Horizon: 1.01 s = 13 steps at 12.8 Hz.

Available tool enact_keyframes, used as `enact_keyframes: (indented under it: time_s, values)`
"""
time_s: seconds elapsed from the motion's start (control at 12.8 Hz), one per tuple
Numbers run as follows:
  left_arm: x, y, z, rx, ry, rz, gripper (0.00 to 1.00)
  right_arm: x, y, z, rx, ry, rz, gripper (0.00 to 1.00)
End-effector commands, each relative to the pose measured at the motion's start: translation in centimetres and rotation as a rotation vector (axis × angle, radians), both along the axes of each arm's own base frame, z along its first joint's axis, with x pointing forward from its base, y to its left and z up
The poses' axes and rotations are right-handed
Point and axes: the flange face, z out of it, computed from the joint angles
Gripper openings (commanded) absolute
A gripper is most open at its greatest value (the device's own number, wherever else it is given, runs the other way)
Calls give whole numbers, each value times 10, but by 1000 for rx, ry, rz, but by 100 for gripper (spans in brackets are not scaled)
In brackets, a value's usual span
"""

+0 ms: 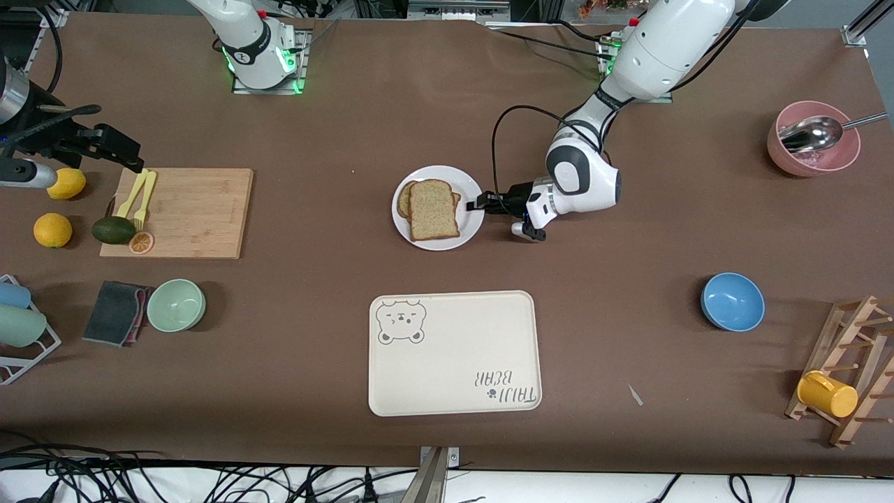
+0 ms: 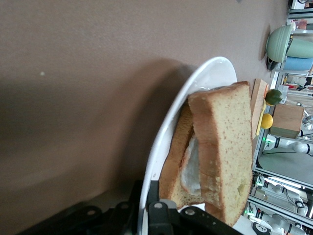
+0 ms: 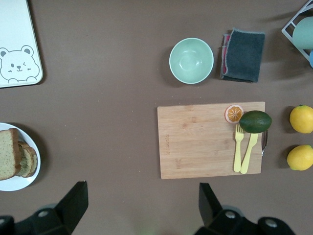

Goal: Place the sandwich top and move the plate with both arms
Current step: 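Grasp the white plate rim with the left gripper, then slide the plate with the left gripper onto the bear tray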

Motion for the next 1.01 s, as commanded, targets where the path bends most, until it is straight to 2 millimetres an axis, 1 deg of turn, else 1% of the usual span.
enact_keyframes:
  time_s: [0.0, 0.16, 0.31, 0.55, 0.62, 0.7, 0.78, 0.86, 0.93]
  values:
    - [6, 2, 2, -14, -17, 52, 0, -5, 0, 3, 6, 7, 12, 100]
    - [11, 0, 9, -31, -16, 91, 0, -5, -1, 3, 6, 7, 17, 100]
    - [24, -4, 22, -52, -32, 118, 0, -6, -1, 1, 6, 16, 17, 100]
    - [48, -6, 54, -75, -18, 172, 0, -7, -2, 3, 6, 18, 15, 100]
    - [56, -5, 62, -83, -26, 184, 0, -8, -4, 2, 5, 27, 14, 100]
    - [62, -4, 66, -86, -35, 192, 0, -8, -7, 3, 5, 26, 9, 100]
    - [67, -3, 73, -84, -46, 199, 0, -8, -10, 4, 5, 24, 5, 100]
    - [70, -1, 75, -80, -47, 198, 0, -8, -10, 3, 5, 26, 5, 100]
    - [83, 1, 82, -70, -72, 188, 0, -8, -9, 1, 5, 29, 5, 100]
